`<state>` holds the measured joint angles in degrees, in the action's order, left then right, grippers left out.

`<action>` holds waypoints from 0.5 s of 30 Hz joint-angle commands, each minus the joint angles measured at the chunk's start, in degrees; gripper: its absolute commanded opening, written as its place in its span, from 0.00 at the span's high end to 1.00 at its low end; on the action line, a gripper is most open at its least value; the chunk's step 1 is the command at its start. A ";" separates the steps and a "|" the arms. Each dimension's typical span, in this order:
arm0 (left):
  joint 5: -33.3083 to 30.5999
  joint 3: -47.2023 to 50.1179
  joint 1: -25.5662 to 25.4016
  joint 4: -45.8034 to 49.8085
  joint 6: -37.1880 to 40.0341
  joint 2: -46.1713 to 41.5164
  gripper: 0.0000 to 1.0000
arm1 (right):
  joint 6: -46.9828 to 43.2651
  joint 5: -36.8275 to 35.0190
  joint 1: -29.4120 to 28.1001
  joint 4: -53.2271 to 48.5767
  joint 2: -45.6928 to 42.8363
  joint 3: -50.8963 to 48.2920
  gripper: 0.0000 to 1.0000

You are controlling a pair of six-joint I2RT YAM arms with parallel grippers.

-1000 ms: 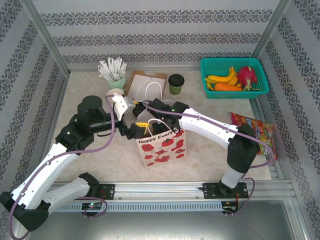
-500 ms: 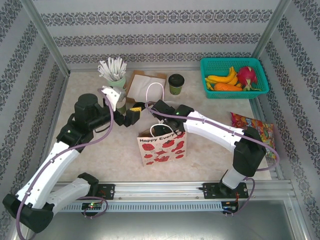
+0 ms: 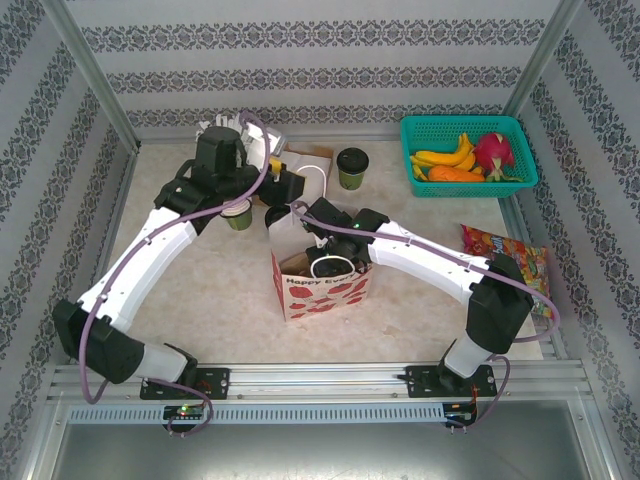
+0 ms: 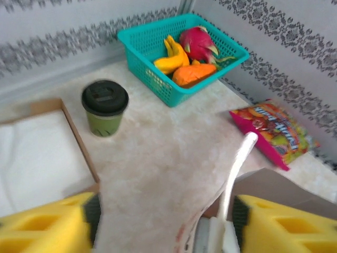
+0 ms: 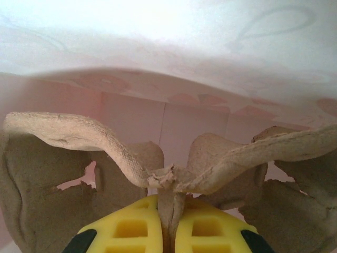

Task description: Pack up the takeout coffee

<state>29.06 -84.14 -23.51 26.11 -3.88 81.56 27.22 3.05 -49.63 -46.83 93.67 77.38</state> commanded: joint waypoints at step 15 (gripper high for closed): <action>1.04 -2.76 -0.74 5.37 -1.85 0.15 1.00 | 8.48 -0.75 1.28 -2.41 7.78 1.98 0.98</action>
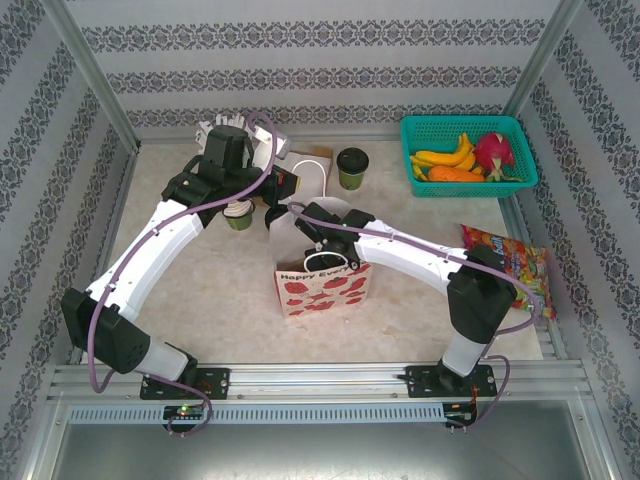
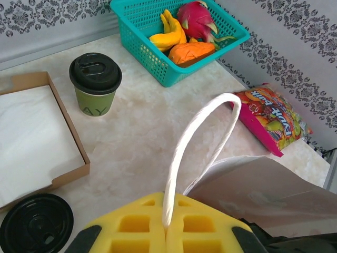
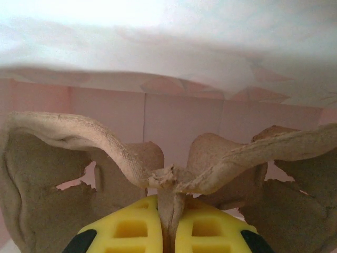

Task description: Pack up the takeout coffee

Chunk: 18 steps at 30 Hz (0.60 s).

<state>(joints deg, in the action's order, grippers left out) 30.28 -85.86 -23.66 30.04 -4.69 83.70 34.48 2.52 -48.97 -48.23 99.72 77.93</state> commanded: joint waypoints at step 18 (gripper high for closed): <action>-0.14 -1.71 -0.59 2.91 -2.85 -0.80 1.00 | 1.45 5.17 3.09 0.31 6.77 0.73 0.80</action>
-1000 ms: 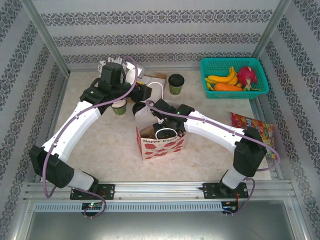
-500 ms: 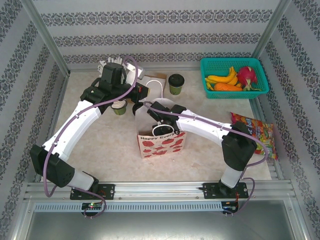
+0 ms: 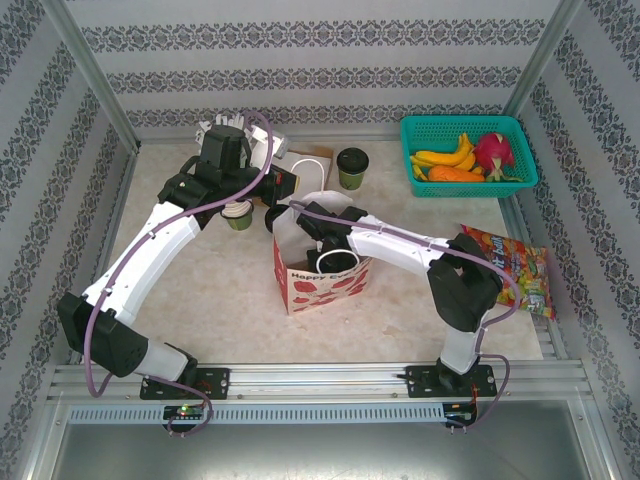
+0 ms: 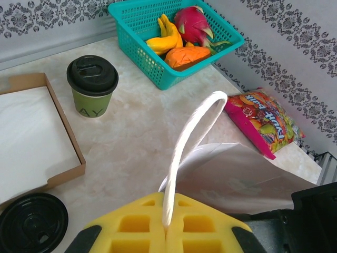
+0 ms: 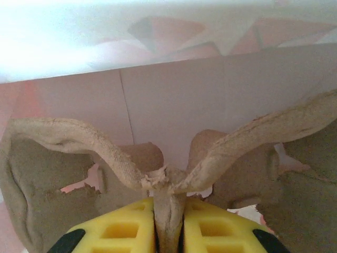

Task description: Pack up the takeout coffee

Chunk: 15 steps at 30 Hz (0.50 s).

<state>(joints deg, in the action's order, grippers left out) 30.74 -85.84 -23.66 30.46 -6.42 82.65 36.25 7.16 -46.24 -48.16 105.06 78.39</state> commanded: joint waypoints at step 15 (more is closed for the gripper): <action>-0.05 -2.00 -0.42 3.02 1.17 1.85 1.00 | -9.64 -0.79 -0.63 1.31 -8.26 1.37 0.04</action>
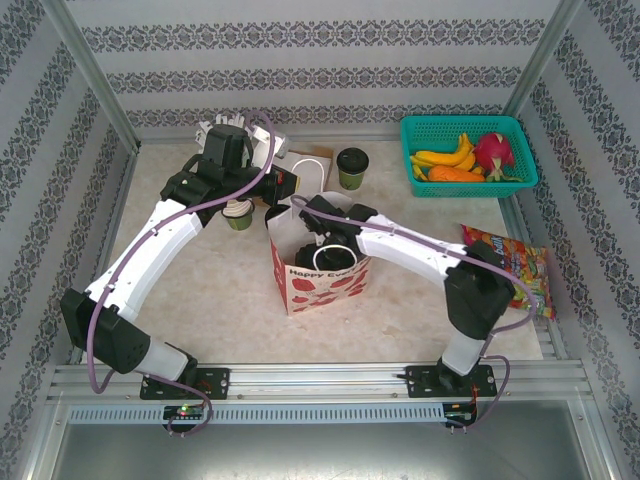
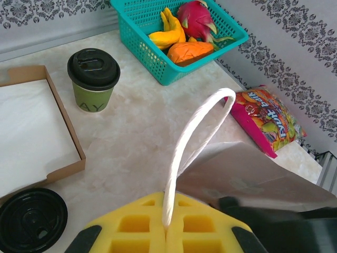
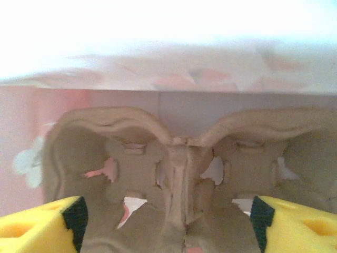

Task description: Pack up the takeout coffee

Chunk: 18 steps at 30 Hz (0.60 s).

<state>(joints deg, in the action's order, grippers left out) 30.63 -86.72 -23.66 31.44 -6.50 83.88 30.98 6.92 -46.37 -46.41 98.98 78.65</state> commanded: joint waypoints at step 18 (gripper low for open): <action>1.79 -2.40 -0.42 2.90 2.44 1.40 1.00 | -21.58 5.56 0.67 -8.32 7.42 5.05 1.00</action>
<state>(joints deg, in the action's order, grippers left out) 31.20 -87.53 -23.66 31.94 -4.78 84.68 12.97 12.14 -46.24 -52.73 104.97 82.72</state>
